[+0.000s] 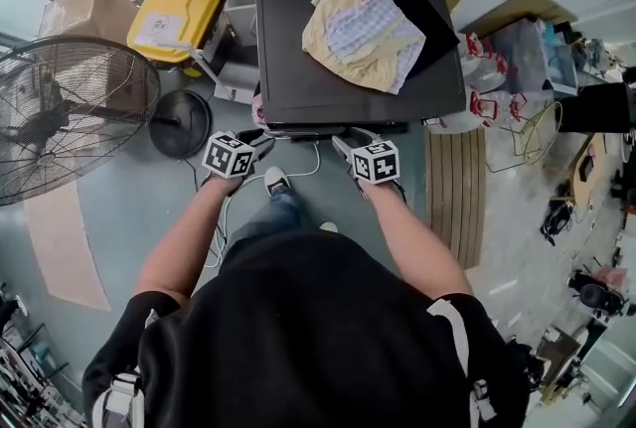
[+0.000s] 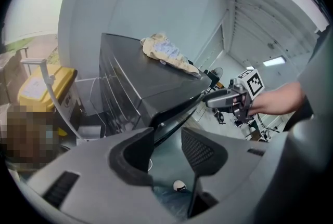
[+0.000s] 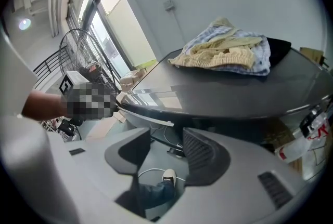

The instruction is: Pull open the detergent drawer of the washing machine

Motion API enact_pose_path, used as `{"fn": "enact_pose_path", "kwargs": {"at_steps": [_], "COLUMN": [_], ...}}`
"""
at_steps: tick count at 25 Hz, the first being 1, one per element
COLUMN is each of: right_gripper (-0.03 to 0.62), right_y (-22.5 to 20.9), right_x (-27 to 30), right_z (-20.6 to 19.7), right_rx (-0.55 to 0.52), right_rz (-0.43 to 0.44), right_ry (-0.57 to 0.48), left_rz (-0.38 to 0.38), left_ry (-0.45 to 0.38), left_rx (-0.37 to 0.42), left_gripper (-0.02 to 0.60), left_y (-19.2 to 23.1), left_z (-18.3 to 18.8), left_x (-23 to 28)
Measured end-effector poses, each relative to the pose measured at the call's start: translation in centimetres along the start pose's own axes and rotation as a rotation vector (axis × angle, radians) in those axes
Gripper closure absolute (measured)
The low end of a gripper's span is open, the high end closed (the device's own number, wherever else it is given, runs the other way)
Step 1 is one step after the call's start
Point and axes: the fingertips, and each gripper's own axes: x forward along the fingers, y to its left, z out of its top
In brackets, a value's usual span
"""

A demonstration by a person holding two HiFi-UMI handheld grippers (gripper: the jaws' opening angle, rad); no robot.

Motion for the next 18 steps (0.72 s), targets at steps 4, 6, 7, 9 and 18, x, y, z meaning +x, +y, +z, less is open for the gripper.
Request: {"fn": "enact_pose_path", "kwargs": {"at_steps": [4,6,7,9,18], "right_gripper": [0.399,0.401,0.402,0.405,0.43], "right_y": [0.1,0.2,0.2,0.2,0.0], "right_x": [0.6,0.8,0.9,1.0,1.2], "right_z": [0.2,0.2,0.2,0.1,0.0], "right_rx": [-0.003,-0.001,0.0,0.002,0.006], "right_rz": [0.018,0.021,0.02,0.016,0.009], "right_ry": [0.003,0.003,0.001,-0.002,-0.006], "left_rz": [-0.005,-0.007,-0.008,-0.008,0.001], "left_ry": [0.007,0.008,0.008,0.007,0.008], "left_rx": [-0.001,-0.001,-0.001,-0.002,-0.003], "left_gripper": [0.413,0.416,0.416,0.416,0.428], "left_y": [-0.1,-0.2,-0.2,-0.2,0.1], "left_z": [0.1,0.0,0.0,0.0,-0.1], "left_x": [0.9,1.3,1.4,1.6,1.8]}}
